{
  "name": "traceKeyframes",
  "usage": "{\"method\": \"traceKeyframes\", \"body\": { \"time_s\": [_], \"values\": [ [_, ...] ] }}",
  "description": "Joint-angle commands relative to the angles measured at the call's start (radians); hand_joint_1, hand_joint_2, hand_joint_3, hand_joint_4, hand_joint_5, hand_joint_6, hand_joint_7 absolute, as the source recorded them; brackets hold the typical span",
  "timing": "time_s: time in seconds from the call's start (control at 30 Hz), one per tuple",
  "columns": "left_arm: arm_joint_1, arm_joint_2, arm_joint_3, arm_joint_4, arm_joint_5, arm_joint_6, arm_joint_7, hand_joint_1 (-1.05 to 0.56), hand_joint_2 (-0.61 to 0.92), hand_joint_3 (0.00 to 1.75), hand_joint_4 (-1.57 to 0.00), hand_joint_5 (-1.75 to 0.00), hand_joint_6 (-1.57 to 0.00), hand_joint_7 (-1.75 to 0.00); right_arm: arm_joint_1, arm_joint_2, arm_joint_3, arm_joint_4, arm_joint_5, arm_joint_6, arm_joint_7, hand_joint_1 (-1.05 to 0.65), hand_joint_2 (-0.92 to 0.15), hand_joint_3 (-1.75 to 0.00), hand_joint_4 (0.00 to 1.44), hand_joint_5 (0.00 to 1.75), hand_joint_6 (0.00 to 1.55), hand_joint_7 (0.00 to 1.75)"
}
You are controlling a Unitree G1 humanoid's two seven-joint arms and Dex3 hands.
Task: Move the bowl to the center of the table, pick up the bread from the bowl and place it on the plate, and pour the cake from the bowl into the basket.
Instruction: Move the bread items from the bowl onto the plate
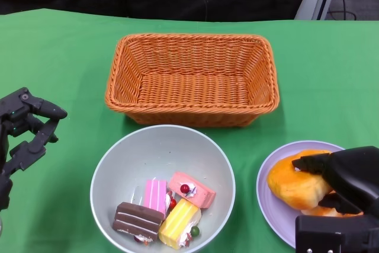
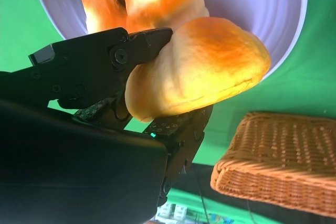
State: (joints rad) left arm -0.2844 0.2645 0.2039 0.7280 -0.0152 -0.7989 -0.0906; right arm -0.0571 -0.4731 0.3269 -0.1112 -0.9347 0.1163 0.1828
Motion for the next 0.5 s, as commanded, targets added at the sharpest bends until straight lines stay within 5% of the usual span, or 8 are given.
{"method": "traceKeyframes", "body": {
  "time_s": [0.03, 0.2, 0.5],
  "values": [
    [0.004, 0.008, 0.01, 0.013, -0.006, -0.001, 0.015, -0.08, 0.89, 0.46, -0.75, -1.54, -0.77, -1.11, 0.009, -0.034, 0.009, -0.084, -0.007, 0.042, 0.153, -0.51, -0.92, -0.02, 0.49, 0.01, 0.52, 0.0],
    [0.004, 0.01, 0.01, 0.016, -0.005, 0.001, 0.016, -0.07, 0.89, 0.48, -0.74, -1.53, -0.76, -1.12, 0.007, -0.053, 0.003, -0.137, -0.016, 0.045, 0.239, -0.64, -0.92, -0.06, 0.34, 0.0, 0.37, 0.0],
    [0.007, 0.008, 0.01, 0.012, -0.013, 0.002, 0.007, -0.09, 0.89, 0.45, -0.75, -1.52, -0.75, -1.12, 0.016, -0.037, -0.009, -0.148, -0.01, 0.038, 0.23, -0.61, -0.92, -0.05, 0.35, 0.01, 0.34, 0.01]
  ]
}}
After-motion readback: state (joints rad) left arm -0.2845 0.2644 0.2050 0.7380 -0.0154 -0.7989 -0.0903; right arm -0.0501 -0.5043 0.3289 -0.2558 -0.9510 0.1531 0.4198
